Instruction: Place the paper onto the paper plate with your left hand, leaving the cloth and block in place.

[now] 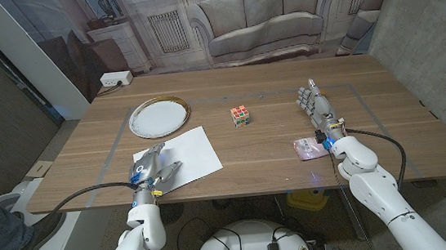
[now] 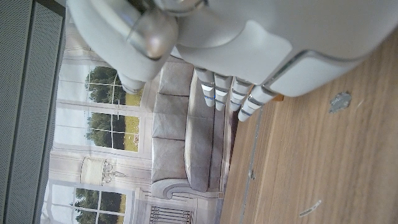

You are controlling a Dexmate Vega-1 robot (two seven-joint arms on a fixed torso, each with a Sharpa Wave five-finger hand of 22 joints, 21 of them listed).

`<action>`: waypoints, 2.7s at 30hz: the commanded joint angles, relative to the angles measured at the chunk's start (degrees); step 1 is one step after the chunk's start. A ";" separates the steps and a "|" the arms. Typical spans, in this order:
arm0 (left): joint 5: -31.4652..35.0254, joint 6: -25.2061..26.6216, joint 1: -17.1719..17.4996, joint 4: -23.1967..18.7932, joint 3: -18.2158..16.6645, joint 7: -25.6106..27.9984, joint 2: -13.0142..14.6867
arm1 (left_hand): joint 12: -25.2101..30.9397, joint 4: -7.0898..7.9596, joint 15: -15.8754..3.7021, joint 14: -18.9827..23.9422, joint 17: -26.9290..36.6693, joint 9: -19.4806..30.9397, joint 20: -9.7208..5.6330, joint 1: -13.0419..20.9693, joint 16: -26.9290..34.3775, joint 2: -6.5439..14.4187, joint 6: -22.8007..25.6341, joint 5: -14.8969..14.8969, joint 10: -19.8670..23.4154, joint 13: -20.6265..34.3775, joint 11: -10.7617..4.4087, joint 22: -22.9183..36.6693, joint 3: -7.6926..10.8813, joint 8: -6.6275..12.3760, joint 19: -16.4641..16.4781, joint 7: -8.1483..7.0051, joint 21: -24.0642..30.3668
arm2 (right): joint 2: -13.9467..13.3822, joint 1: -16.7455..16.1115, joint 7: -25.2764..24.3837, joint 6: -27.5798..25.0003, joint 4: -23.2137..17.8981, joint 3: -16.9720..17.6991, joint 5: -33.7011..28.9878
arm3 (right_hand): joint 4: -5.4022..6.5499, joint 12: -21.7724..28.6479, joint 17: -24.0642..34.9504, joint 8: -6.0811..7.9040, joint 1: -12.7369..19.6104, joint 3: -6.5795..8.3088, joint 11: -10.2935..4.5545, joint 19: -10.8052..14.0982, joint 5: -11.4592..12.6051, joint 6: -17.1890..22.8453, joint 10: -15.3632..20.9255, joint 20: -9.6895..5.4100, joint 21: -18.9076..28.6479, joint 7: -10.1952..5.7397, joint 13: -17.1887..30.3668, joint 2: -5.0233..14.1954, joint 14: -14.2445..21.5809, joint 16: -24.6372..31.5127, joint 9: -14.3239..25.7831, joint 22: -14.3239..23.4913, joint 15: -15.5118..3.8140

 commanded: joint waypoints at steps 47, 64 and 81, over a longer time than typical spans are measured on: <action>-6.00 -8.64 -3.79 5.81 0.73 3.03 0.75 | 5.37 -5.16 -7.49 25.33 0.68 1.44 -11.64 21.85 4.93 4.33 20.21 -2.74 21.02 2.03 2.87 0.19 11.97 5.64 24.01 2.62 5.38 | 0.61 0.55 -0.71 -1.39 0.16 -0.49 -0.18 | 0.15 0.41 0.24 0.31 0.18 -0.55 -0.04 0.32 -0.10 0.34 0.39 0.48 -0.15 -0.47 0.29 0.45 0.41 -0.12 0.21 0.29 -0.14; -7.23 -8.00 -2.88 2.76 -0.47 2.33 1.58 | 5.74 -4.06 -8.74 29.90 0.62 1.69 -12.59 21.83 4.74 4.27 23.81 -3.25 23.83 3.08 2.41 0.19 13.29 6.41 27.26 2.21 6.41 | 0.70 0.42 -0.83 -0.63 -0.05 -0.54 -0.48 | 0.13 0.41 0.24 0.31 0.18 -0.63 -0.06 0.34 -0.12 0.35 0.37 0.48 -0.17 -0.46 0.29 0.50 0.41 -0.11 0.21 0.29 -0.15; -6.53 -5.19 0.04 -2.82 -2.04 1.38 1.49 | 5.49 -3.19 -8.58 30.32 0.63 1.74 -12.49 20.84 4.09 4.07 24.16 -3.36 24.26 3.48 2.45 0.11 13.43 6.18 27.64 2.39 6.26 | 0.52 0.44 -0.02 0.00 0.41 -0.54 -0.31 | 0.10 0.42 0.24 0.31 0.20 -0.72 0.13 0.32 -0.14 0.35 0.37 0.50 -0.21 -0.38 0.30 0.57 0.39 -0.11 0.21 0.30 -0.19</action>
